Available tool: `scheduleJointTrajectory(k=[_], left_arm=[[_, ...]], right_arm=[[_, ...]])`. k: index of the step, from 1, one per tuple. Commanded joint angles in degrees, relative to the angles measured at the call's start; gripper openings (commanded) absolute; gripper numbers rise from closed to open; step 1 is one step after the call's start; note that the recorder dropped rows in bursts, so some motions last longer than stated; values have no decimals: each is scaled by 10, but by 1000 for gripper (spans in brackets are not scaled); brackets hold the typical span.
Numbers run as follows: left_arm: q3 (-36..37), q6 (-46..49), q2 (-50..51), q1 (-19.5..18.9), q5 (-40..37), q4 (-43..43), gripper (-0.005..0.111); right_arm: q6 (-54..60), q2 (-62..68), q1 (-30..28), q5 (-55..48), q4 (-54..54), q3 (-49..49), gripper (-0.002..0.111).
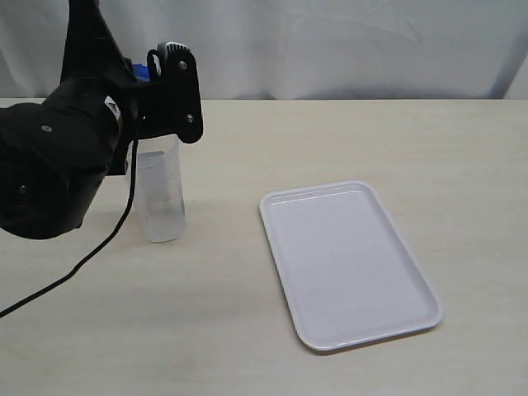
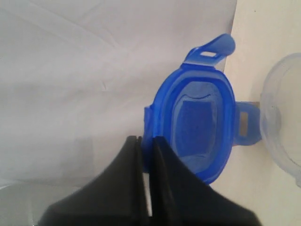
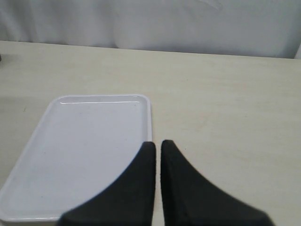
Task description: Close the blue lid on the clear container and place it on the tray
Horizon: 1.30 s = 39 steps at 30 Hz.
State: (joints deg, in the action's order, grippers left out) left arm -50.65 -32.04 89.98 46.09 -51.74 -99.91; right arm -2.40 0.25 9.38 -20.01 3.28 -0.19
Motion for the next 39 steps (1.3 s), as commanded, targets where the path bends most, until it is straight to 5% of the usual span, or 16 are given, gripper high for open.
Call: scheduleJointTrajectory(k=[1,33,39], left_arm=[[3,-5,-2,13,-30,0,0],[25,-12,-2,13,31,37,0],[25,-17,-2,36,25,41,0]], right_arm=[[1,-3,1,2,1,2,4],[1,-3,1,2,1,2,4],[1,-3,1,2,1,2,4]])
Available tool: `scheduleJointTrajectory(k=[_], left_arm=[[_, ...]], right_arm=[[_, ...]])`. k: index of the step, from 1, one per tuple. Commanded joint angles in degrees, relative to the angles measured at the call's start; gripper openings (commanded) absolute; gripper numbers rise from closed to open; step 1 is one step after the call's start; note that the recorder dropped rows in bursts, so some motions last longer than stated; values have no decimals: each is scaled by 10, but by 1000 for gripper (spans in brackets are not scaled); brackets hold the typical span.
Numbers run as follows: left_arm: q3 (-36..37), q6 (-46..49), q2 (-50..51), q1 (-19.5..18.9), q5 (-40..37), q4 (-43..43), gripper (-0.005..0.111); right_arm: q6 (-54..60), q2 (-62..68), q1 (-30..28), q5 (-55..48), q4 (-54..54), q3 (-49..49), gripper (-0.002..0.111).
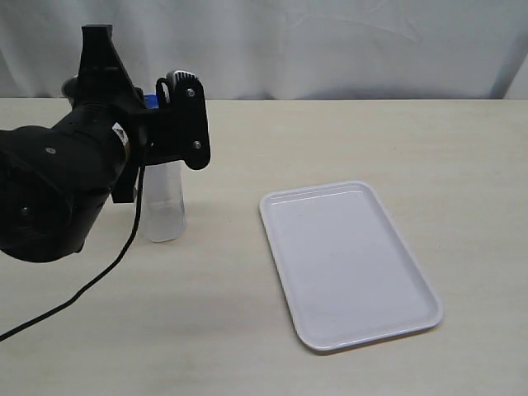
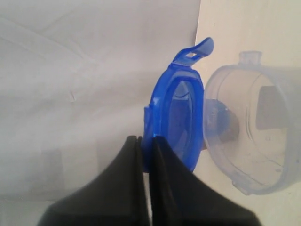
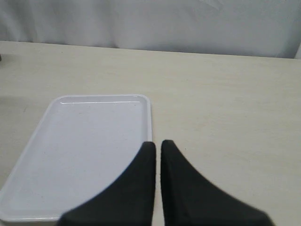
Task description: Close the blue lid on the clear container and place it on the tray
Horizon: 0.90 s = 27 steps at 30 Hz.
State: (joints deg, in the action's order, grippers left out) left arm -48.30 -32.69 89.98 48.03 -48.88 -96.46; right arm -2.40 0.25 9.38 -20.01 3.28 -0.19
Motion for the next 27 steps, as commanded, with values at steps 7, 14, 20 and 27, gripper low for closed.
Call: scheduleJointTrajectory(k=[7,14,20,27], left_arm=[[5,-14,-2,19,-3,15,0],[30,-16,-2,19,1,20,0],[30,-19,-2,19,33,54,0],[30,-17,-2,19,52,80,0]], right_arm=[[1,-3,1,2,1,2,4],[1,-3,1,2,1,2,4],[1,-3,1,2,1,2,4],[1,-3,1,2,1,2,4]])
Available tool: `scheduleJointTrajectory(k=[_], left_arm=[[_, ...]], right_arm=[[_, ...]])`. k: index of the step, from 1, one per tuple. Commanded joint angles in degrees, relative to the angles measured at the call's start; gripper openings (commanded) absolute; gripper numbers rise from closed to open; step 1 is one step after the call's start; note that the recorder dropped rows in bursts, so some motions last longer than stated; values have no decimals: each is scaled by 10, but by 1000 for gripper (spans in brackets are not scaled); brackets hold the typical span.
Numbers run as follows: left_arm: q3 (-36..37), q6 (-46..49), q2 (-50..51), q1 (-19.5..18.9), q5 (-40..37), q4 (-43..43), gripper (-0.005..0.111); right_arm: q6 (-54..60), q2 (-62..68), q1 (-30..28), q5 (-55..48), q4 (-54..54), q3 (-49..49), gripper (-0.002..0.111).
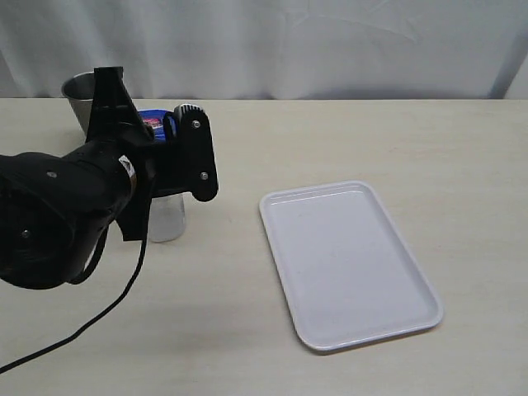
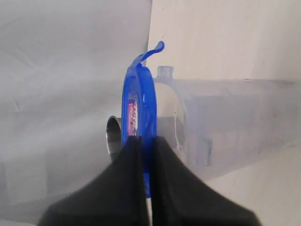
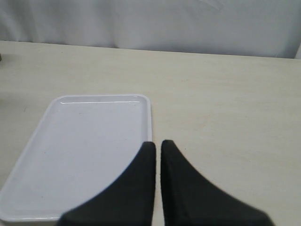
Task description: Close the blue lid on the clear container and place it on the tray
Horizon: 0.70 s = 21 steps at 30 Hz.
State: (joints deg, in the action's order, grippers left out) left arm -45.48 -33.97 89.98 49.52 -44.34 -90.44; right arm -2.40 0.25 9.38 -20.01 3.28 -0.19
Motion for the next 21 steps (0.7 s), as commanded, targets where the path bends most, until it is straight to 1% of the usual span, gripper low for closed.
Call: scheduleJointTrajectory(k=[1,6,21], left_arm=[[2,-3,-2,4,10,26,0],[2,16,-2,4,28,56,0],[2,26,-2,4,26,57,0]], right_arm=[[1,-3,1,2,1,2,4],[1,-3,1,2,1,2,4],[1,-3,1,2,1,2,4]])
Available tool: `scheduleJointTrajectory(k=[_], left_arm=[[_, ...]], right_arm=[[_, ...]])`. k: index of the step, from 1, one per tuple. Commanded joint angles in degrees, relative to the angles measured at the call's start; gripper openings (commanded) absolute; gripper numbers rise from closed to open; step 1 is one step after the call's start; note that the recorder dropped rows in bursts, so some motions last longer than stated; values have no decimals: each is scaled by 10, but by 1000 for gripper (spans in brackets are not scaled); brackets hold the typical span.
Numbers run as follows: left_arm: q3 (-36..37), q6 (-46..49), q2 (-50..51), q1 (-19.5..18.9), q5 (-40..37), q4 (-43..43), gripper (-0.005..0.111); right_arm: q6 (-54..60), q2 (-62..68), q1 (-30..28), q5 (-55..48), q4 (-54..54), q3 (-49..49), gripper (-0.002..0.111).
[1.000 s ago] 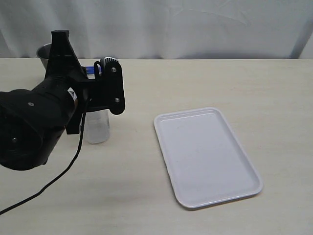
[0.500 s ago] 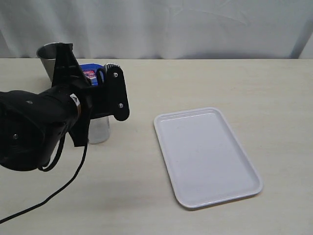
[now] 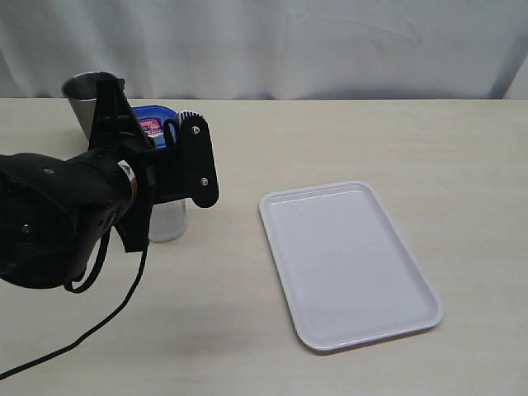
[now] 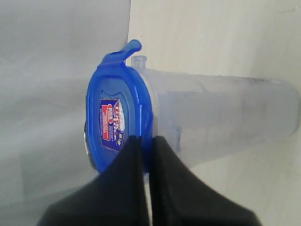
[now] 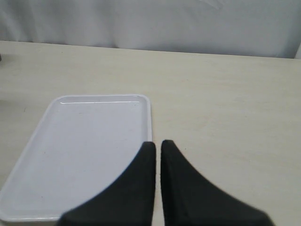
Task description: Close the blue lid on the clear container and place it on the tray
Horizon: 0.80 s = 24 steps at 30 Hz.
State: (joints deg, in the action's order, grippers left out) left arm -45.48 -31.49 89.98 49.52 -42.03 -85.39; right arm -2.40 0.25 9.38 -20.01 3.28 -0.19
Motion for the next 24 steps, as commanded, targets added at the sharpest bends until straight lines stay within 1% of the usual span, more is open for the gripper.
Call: scheduleJointTrajectory(k=[1,10,24], left_arm=[[2,1,-2,4,6,7,0],[2,0,-2,4,21,7,0],[2,0,-2,4,20,7,0]], right_arm=[[1,-3,1,2,1,2,4],[1,-3,1,2,1,2,4],[1,-3,1,2,1,2,4]])
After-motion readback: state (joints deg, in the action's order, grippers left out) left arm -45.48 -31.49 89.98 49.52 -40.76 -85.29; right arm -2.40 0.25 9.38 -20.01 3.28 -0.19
